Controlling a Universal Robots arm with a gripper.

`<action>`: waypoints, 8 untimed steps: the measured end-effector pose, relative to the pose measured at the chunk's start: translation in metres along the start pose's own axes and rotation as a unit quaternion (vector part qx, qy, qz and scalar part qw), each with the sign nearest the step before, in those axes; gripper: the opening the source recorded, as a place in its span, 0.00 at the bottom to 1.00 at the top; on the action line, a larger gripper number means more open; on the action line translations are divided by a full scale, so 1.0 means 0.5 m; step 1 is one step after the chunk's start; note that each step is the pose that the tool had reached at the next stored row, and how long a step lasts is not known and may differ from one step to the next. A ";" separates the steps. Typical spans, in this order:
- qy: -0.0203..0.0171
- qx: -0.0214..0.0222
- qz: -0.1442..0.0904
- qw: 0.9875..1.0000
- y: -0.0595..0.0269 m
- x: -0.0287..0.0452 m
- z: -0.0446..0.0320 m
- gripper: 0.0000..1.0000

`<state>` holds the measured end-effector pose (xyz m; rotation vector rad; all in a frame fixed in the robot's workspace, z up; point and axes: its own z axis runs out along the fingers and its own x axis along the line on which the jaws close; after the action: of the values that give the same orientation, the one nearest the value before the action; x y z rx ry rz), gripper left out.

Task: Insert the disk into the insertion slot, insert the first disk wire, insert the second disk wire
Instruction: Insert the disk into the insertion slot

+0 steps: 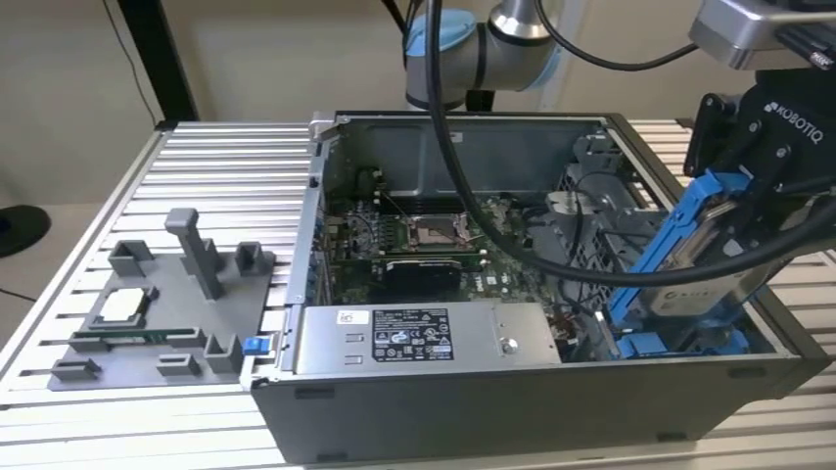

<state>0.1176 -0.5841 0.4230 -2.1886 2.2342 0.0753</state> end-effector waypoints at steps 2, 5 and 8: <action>0.000 0.000 0.000 1.000 -0.001 0.000 0.007 0.00; 0.000 0.000 0.000 1.000 -0.003 -0.001 0.015 0.00; 0.000 0.000 0.000 1.000 -0.003 -0.001 0.024 0.00</action>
<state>0.1189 -0.5833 0.4112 -2.1885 2.2341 0.0757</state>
